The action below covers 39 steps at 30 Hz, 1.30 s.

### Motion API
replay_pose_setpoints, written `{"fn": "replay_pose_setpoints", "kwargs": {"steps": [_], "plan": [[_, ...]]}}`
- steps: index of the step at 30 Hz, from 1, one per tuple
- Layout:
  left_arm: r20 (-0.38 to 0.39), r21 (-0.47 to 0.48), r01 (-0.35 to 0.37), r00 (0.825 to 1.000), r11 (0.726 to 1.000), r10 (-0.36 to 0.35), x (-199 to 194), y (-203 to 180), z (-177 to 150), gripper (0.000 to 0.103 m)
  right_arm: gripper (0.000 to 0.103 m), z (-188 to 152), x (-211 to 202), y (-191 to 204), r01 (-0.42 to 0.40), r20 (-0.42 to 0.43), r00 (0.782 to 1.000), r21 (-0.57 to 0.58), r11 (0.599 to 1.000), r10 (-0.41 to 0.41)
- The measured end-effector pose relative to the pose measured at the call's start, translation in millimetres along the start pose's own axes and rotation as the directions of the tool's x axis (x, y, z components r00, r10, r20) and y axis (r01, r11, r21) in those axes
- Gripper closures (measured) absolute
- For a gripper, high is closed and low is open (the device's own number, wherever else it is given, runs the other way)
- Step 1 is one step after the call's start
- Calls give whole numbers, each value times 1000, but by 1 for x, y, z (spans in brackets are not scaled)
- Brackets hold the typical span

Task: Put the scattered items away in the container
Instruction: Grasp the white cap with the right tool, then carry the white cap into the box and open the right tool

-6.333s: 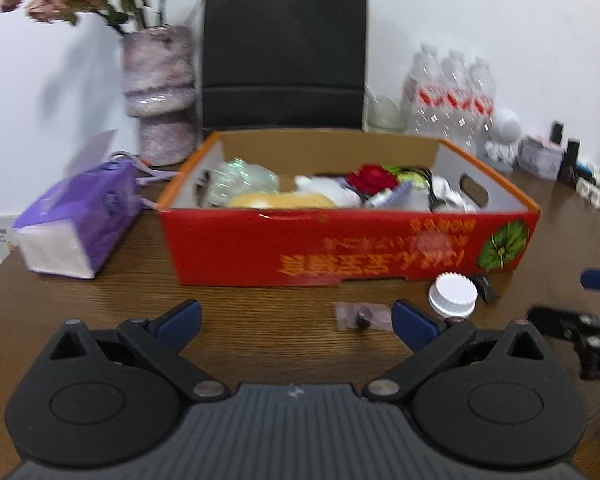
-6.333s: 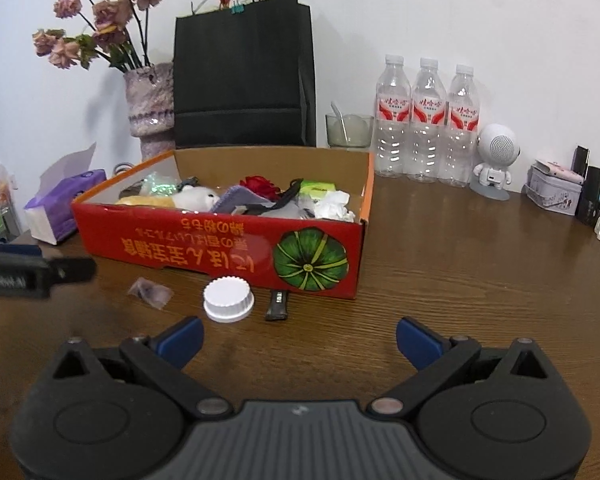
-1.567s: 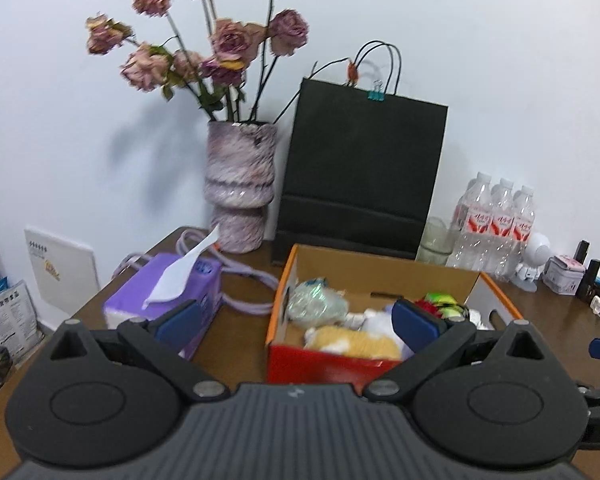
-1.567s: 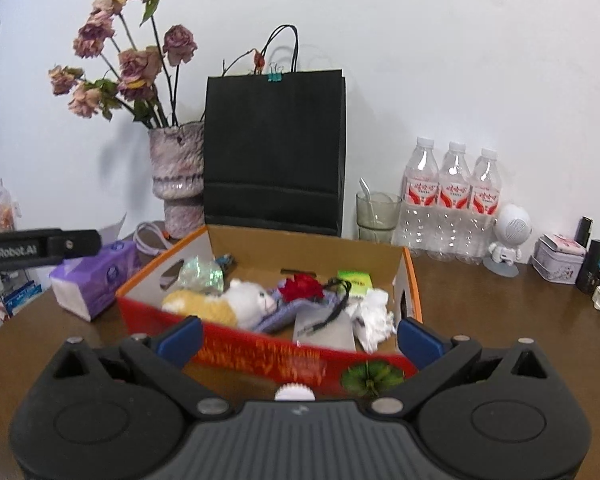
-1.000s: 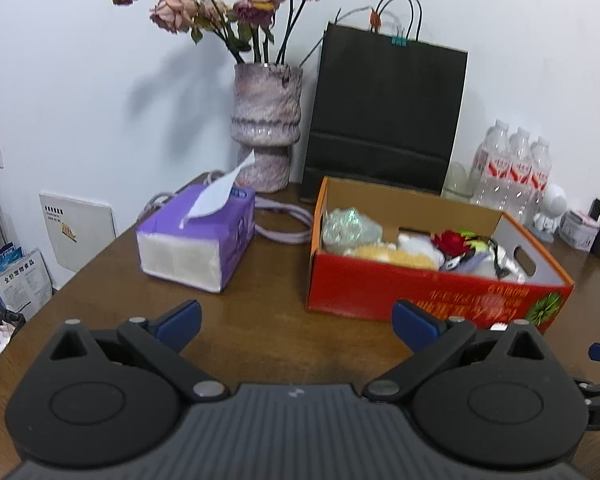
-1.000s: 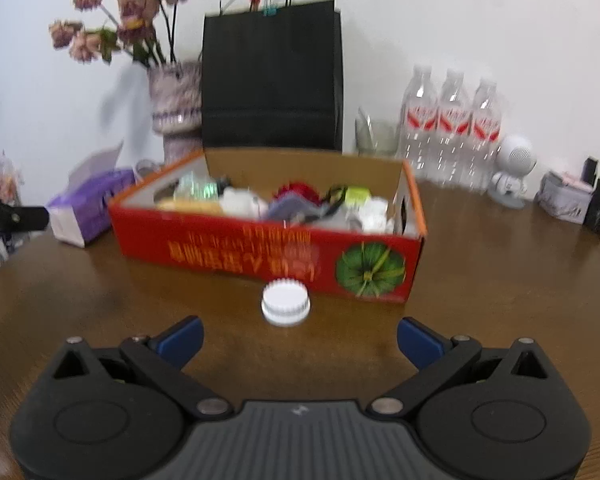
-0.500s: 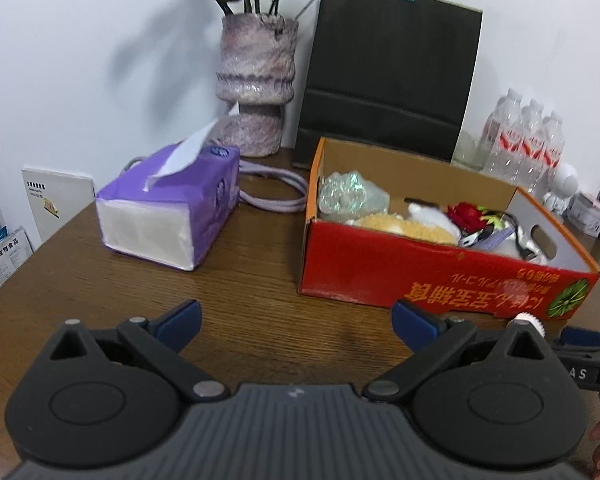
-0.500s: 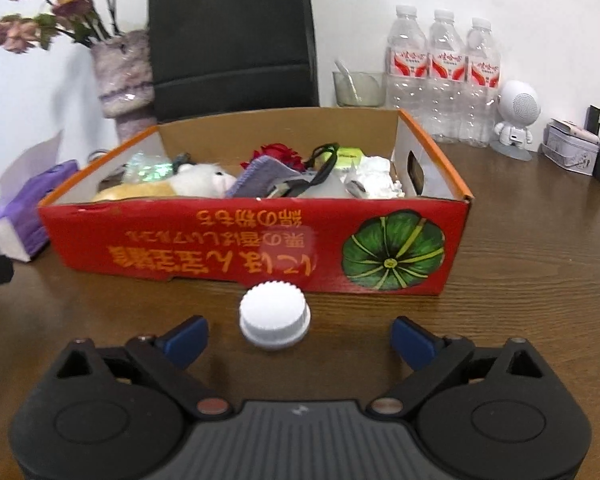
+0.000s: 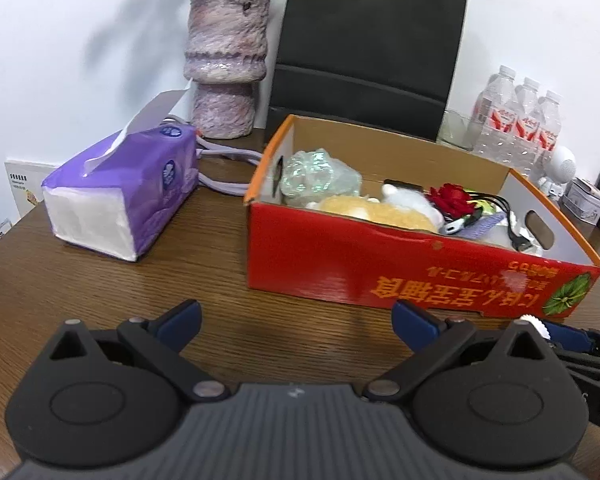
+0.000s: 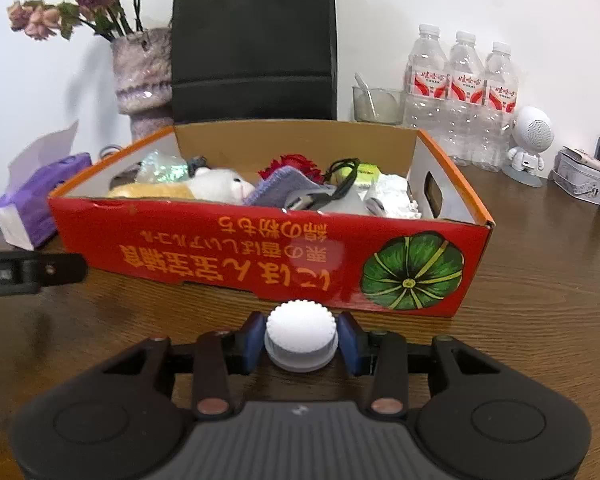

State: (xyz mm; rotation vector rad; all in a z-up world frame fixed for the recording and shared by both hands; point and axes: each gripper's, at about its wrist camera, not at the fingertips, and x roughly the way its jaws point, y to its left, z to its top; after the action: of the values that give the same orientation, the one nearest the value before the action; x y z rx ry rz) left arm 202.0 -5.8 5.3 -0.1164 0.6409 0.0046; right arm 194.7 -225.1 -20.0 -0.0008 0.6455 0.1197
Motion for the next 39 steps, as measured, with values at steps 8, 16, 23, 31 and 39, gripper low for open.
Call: {"fn": "replay_pose_setpoints", "kwargs": {"steps": [8, 16, 23, 31, 39], "plan": [[27, 14, 7, 1000, 1000, -8, -20, -8, 1, 0, 64, 0, -22, 7, -19, 34, 999, -36, 999, 20], [75, -2, 28, 997, 1000, -27, -45, -10, 3, 0, 64, 4, -55, 4, -34, 117, 992, -26, 999, 37], [127, -2, 50, 991, 999, -49, -70, -15, 19, 0, 64, 15, -84, 1, -49, 200, 978, -32, 998, 55], [233, 9, 58, 971, 998, -59, -89, -28, 48, 0, 64, 45, -99, -2, -55, 295, 954, -23, 998, 59], [276, -26, 45, 960, 999, -36, -68, -34, 70, 0, 64, 75, -80, -10, -60, 340, 939, 16, 998, 51]]}}
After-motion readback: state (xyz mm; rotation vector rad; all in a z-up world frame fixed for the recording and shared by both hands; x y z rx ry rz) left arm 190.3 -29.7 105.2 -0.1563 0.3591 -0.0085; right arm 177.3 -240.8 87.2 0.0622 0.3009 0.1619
